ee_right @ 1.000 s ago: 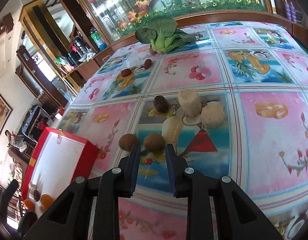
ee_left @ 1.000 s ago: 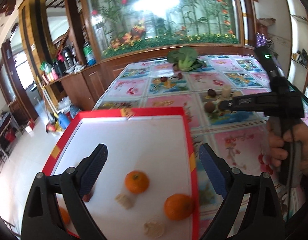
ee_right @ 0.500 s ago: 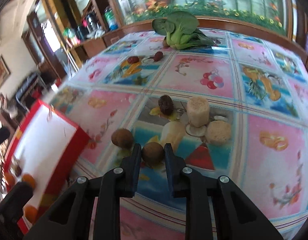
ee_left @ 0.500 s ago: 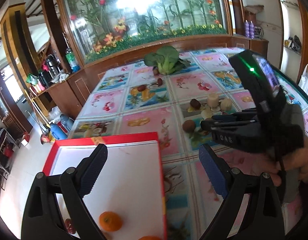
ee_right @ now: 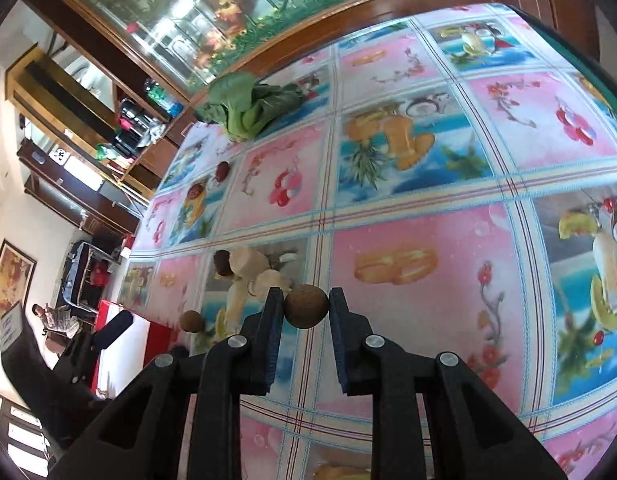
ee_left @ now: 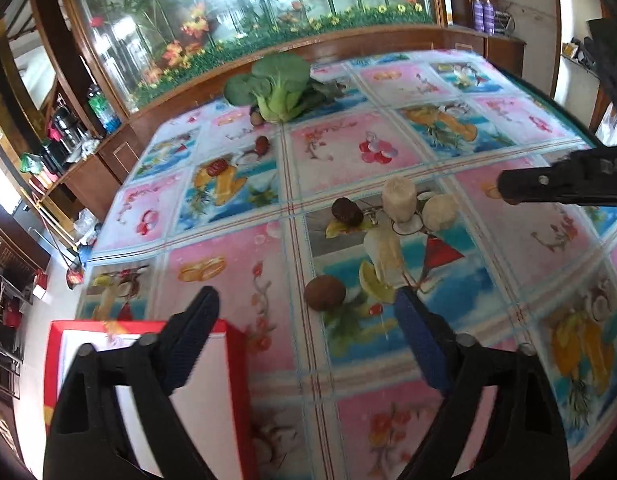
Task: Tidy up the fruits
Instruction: 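Grasp a brown round ball with the right gripper while the left grasps another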
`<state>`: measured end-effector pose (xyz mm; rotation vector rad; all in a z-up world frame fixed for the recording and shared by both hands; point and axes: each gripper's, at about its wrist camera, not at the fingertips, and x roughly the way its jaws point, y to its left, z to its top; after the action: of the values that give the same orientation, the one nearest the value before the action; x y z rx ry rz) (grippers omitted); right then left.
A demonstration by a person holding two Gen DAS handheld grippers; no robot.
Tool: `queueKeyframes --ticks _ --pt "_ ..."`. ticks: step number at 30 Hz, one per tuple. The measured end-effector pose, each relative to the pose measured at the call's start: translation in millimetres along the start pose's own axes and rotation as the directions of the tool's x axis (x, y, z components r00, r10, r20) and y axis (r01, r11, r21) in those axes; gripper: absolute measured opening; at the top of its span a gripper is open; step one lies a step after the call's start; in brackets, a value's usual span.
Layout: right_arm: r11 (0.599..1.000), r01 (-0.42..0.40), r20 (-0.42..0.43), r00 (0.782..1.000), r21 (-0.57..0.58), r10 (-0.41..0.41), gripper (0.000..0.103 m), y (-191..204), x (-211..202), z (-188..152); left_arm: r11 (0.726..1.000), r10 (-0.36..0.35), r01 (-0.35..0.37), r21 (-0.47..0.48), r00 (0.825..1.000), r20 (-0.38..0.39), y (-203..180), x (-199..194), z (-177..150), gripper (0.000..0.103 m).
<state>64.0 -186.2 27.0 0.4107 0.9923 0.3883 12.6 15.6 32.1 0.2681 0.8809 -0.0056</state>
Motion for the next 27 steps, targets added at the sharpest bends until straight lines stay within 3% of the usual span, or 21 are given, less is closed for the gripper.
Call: queueKeyframes --ticks 1,7,12,18,20,27 --pt "1.000 0.000 -0.001 1.000 -0.004 0.000 0.022 2.2 0.9 -1.4 1.000 -0.004 0.004 0.001 1.000 -0.013 0.6 5.1 0.6 0.077" --pt "1.000 -0.008 -0.001 1.000 -0.029 0.008 0.022 13.4 2.5 -1.3 0.998 -0.068 0.067 -0.016 0.996 -0.064 3.2 28.6 -2.0 0.071" --pt "0.999 0.001 -0.010 1.000 -0.041 -0.001 0.022 20.3 9.4 -1.7 0.993 -0.103 0.099 -0.063 0.993 -0.063 6.9 32.1 -1.5 0.067" --pt "0.998 0.002 -0.011 1.000 -0.066 -0.003 0.022 28.4 11.7 -3.4 0.984 -0.162 0.158 -0.086 0.985 -0.052 4.7 31.5 -1.8 0.042" --pt "0.997 0.002 -0.013 1.000 -0.072 -0.003 0.022 30.7 12.2 -4.3 0.979 -0.185 0.179 -0.094 0.981 -0.054 1.9 30.6 -1.4 0.029" --pt "0.995 0.004 -0.019 1.000 -0.104 -0.006 0.022 39.3 15.5 -9.0 0.980 -0.178 0.172 -0.100 0.982 -0.063 -5.2 23.5 -5.1 0.029"
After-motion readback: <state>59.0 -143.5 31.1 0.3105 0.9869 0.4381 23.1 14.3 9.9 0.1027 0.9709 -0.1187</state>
